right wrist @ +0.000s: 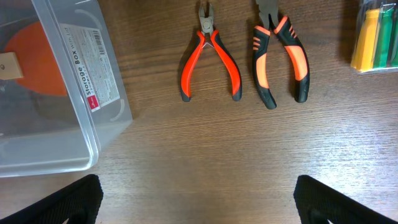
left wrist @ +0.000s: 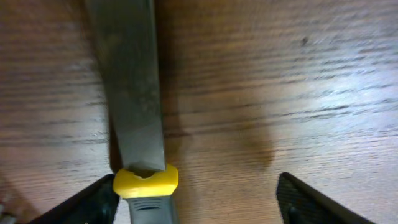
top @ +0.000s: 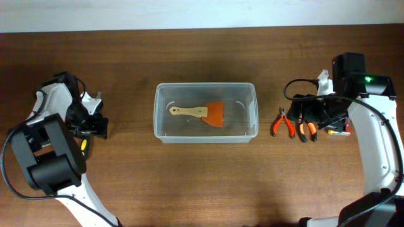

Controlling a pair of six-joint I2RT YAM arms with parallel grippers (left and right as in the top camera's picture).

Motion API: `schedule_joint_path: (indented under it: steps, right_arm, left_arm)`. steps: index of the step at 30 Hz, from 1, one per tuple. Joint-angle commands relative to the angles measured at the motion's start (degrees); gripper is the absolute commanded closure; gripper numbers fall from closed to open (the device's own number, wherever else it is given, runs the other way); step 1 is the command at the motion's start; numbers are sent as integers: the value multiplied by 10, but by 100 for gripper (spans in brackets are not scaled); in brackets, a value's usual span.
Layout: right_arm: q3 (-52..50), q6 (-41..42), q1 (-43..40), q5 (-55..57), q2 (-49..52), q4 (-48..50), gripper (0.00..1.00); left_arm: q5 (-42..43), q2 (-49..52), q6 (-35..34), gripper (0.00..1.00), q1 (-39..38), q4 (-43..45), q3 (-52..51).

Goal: Pack container
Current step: 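Grasp the yellow-black file with the left gripper and lift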

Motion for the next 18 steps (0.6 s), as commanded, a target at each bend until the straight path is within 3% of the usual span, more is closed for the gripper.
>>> schedule_joint_path:
  steps: [1,10,15,18]
  right_arm:
    - [10,0,-5,8,1,-2,1]
    - [10,0,-5,27,1,-2,1]
    - [10,0,-5,27,1,-2,2]
    - [10,0,-5,27,1,-2,1]
  left_arm:
    - [-11,2,5,25,11,1,-15]
    - [-34,2,-17,34,25,53,-51]
    - [-34,2,-17,55,25,64,-55]
    - [-30,2,-17,55,25,66,-56]
